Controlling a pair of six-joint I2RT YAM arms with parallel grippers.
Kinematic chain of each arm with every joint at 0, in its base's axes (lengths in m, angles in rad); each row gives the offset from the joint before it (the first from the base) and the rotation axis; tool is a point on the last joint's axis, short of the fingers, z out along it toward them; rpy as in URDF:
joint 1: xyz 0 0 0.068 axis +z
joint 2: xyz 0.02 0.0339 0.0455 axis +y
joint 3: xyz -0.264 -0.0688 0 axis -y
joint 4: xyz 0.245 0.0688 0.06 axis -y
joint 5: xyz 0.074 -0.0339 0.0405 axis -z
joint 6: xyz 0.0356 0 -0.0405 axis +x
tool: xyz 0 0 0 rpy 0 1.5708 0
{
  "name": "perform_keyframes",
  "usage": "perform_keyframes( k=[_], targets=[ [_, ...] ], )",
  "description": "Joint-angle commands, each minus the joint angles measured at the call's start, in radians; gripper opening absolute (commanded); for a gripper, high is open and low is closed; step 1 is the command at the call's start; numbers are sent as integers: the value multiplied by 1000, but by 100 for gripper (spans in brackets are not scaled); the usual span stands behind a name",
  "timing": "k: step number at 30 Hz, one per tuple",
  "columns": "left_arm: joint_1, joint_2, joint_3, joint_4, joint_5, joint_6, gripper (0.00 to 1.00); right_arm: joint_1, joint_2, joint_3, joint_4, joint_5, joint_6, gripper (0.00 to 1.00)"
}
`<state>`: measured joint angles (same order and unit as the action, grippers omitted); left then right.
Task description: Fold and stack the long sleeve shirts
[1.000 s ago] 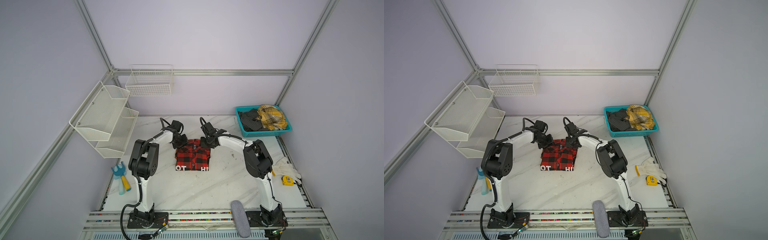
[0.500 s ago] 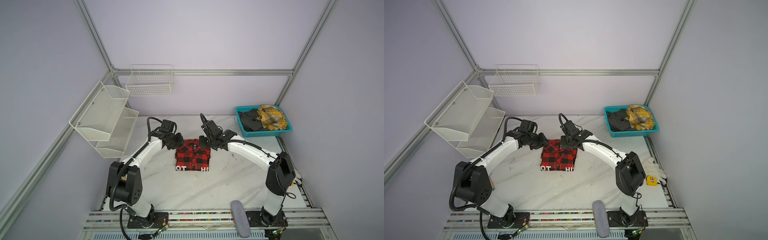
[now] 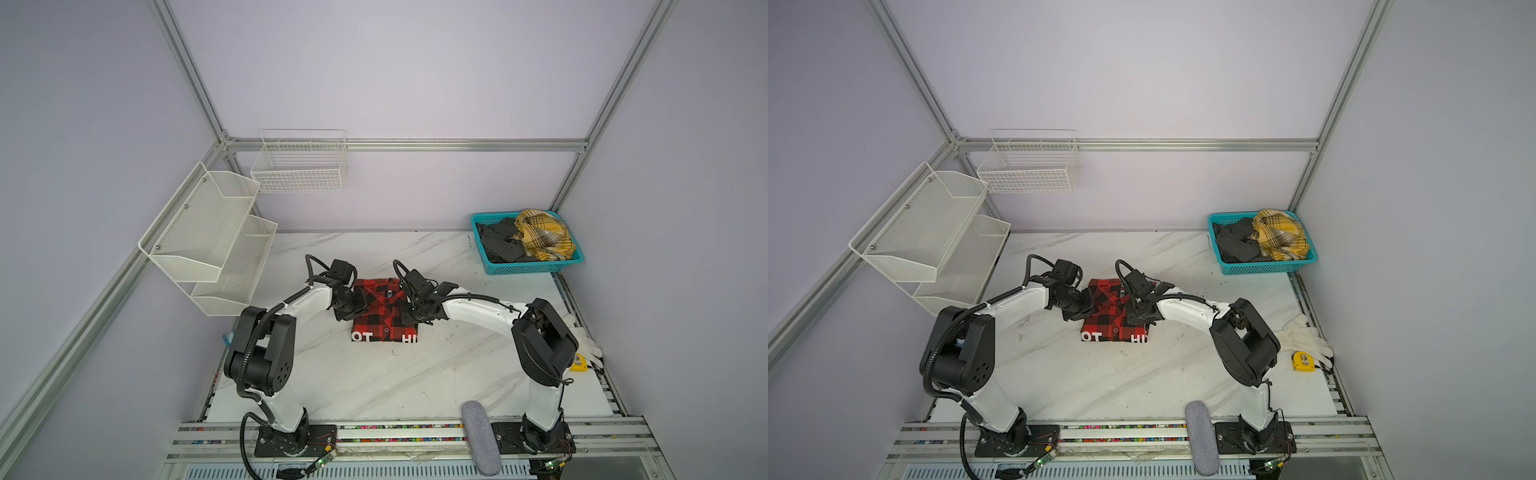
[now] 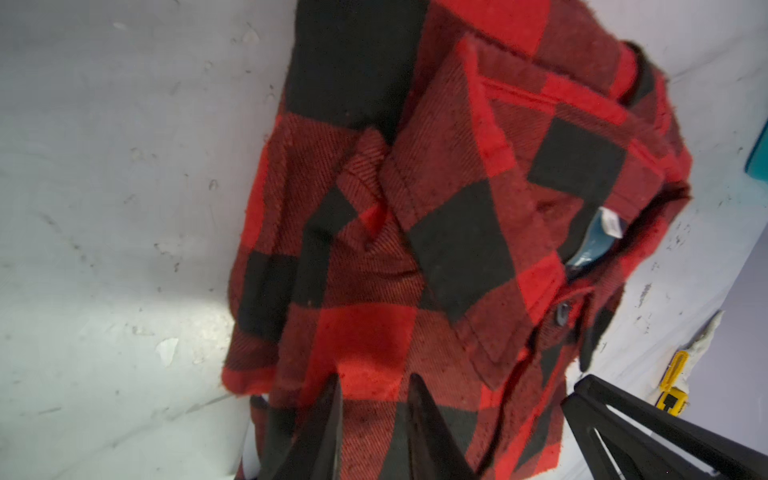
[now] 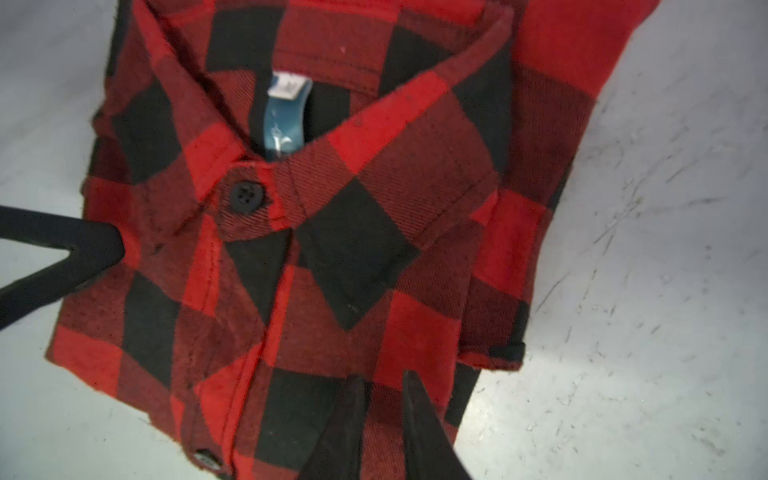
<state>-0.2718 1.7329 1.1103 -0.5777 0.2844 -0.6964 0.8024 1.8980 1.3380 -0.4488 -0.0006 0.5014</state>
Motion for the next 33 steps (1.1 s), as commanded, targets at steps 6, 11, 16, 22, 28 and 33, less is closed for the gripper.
perform_keyframes(
  k=[6,11,16,22,28,33],
  targets=[
    [-34,41,-53,85,32,-34,26,-2,36,-55,30,46,9,21],
    [-43,38,-82,111,36,-58,26,-25,10,-48,-7,100,9,20],
    [-50,-5,-58,88,48,-64,27,-32,-46,23,-70,109,-34,21],
    [-30,-107,25,4,-13,-40,37,-9,-82,94,-67,35,-32,21],
    [-2,-54,73,-4,23,-25,29,5,-19,141,-22,-20,-12,21],
    [5,-14,76,7,12,-22,26,11,42,135,30,-42,5,21]
  ],
)
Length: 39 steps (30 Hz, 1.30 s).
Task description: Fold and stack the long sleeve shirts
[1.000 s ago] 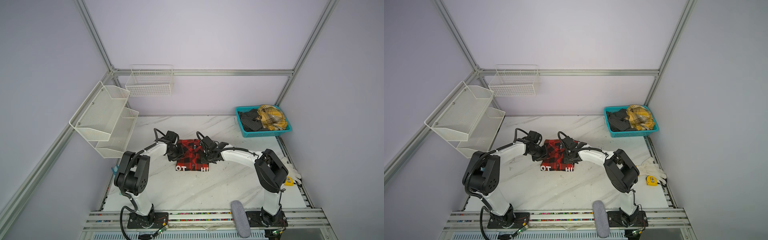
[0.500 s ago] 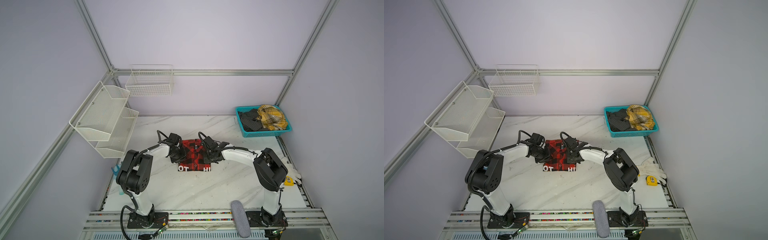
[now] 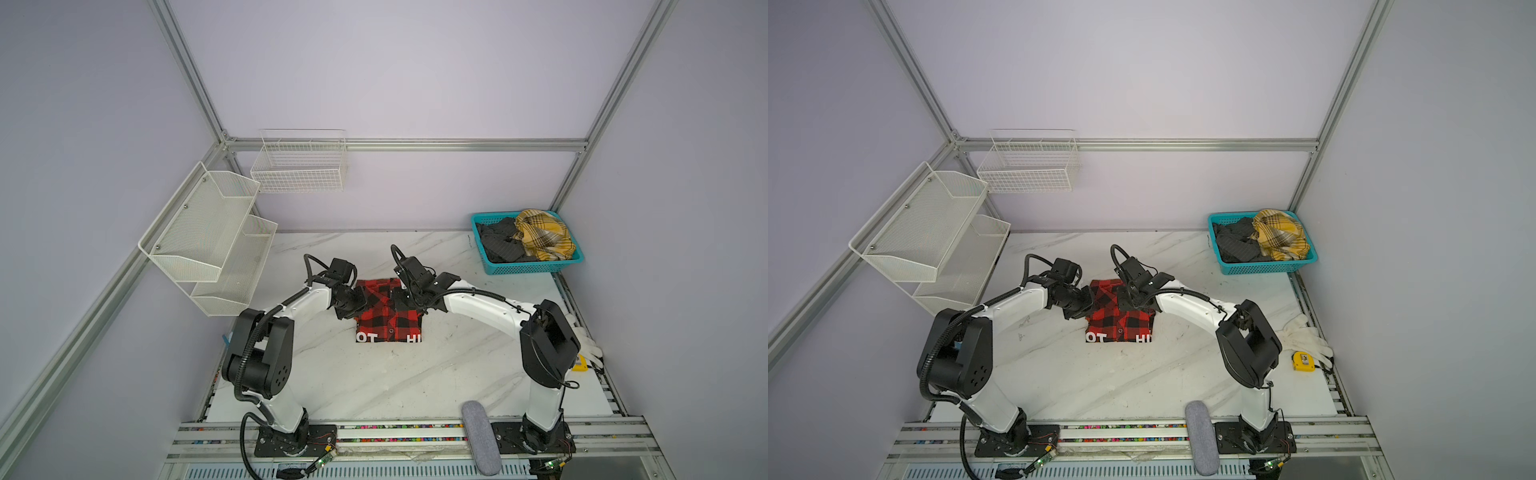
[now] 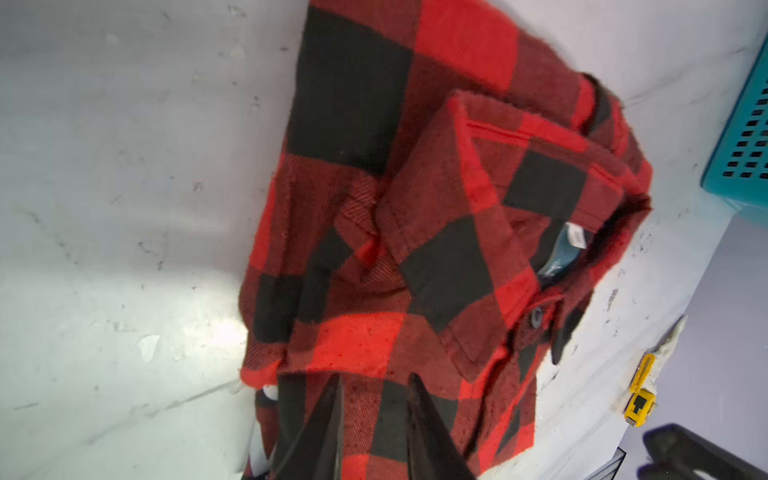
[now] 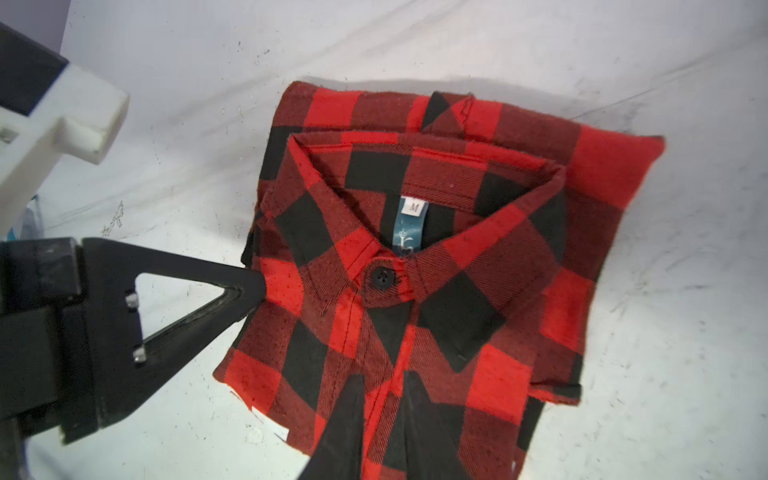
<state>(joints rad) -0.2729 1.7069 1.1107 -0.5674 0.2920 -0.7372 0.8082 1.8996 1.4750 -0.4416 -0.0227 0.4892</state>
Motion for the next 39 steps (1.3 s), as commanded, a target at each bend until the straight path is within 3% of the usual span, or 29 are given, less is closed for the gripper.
perform_keyframes(
  k=[1,15,23,33,39],
  targets=[
    [8,17,73,0,6,19,26,4,49,-5,30,-22,21,21],
    [9,30,29,31,38,22,25,5,171,-33,52,-17,41,18],
    [9,3,66,-11,-3,36,26,6,113,-35,51,-20,44,18],
    [24,-113,98,-97,-141,100,46,5,-75,-43,26,-3,28,19],
    [99,-261,-26,-45,-141,126,65,-2,-210,-155,43,61,48,23]
  ],
)
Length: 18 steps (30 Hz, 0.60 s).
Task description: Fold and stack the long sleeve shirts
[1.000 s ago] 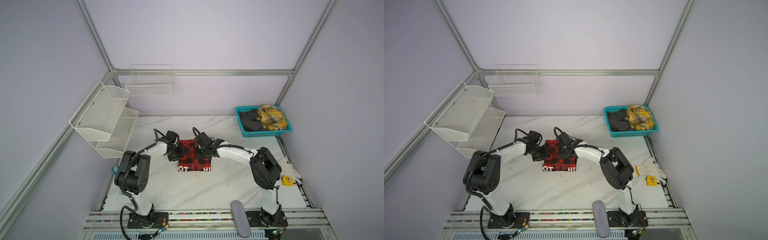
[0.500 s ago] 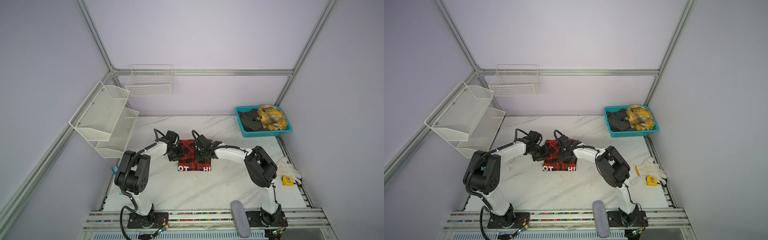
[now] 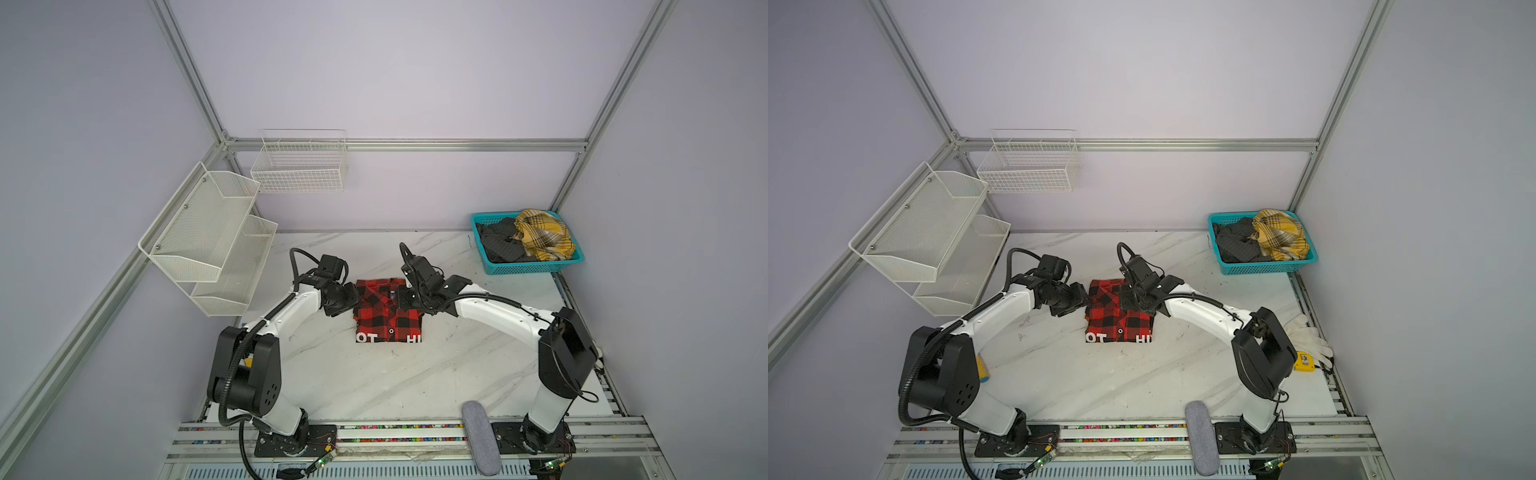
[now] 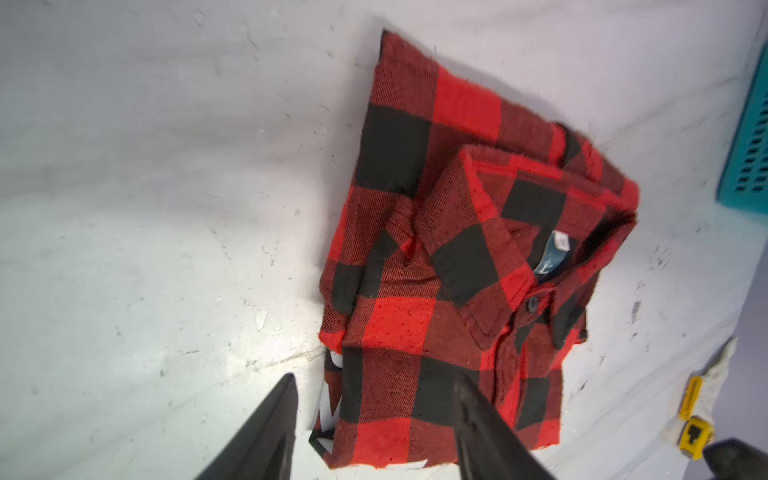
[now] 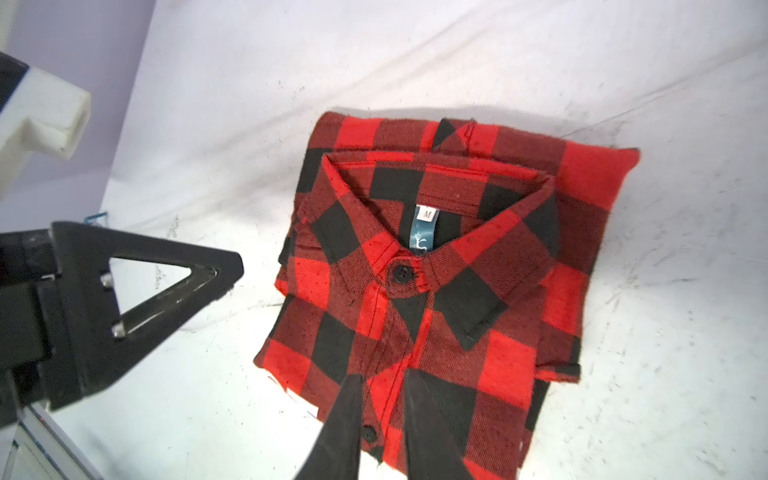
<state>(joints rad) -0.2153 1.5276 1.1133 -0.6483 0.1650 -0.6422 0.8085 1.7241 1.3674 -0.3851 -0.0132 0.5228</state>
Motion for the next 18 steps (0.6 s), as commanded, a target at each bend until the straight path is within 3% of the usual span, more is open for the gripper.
perform_keyframes(
  k=[1,7,12,18],
  targets=[
    [66,-104,-54,46,6,27,68,-9,-50,-68,-12,56,20,23],
    [188,-155,-184,140,241,-5,81,-58,-101,-164,25,24,40,24],
    [198,-40,-229,233,387,-34,83,-96,-91,-211,71,-17,46,24],
    [203,69,-271,384,432,-75,82,-163,-75,-275,137,-91,65,23]
  ],
)
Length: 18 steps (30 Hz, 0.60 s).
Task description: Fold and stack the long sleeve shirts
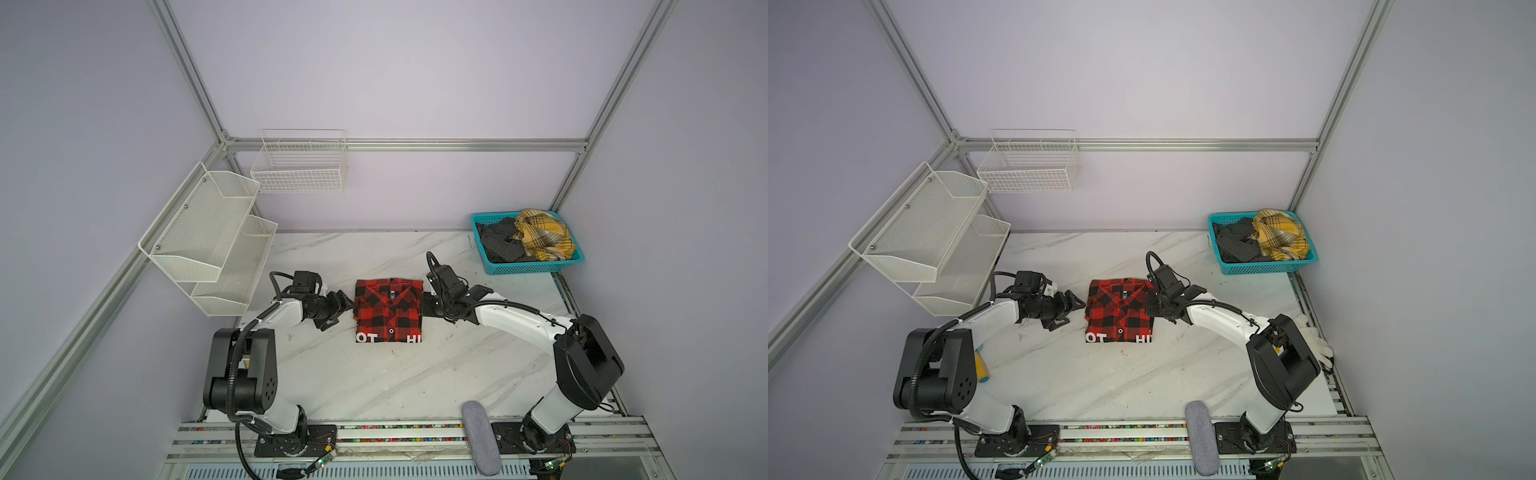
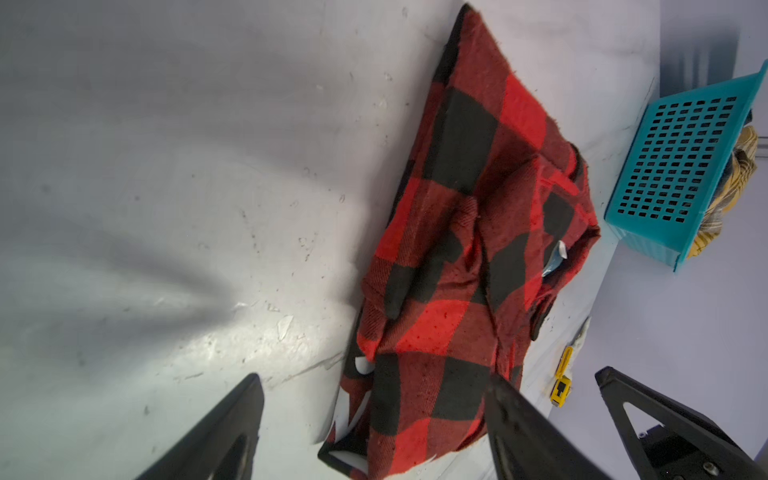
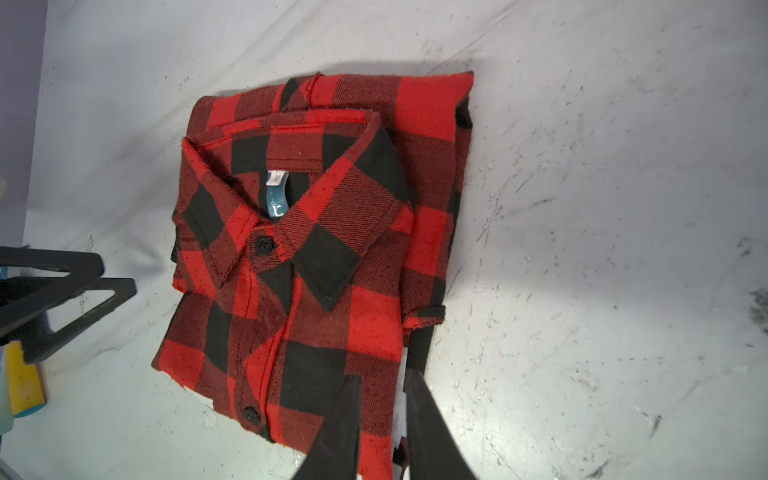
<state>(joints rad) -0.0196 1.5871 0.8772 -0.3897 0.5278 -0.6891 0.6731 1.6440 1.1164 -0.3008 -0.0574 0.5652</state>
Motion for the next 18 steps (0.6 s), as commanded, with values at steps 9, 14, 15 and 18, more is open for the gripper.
perform_keyframes(
  k=[9,14,15,18],
  targets=[
    [15,151,-63,262,121,-104,69,-55,79,6,70,-128,1,20],
    [14,146,-81,265,107,-104,68,-55,114,30,72,-132,-1,18],
    [12,145,-84,265,108,-104,68,-55,131,35,74,-140,-7,19],
    [6,146,-95,265,103,-105,69,-55,187,52,75,-150,-32,35]
  ],
)
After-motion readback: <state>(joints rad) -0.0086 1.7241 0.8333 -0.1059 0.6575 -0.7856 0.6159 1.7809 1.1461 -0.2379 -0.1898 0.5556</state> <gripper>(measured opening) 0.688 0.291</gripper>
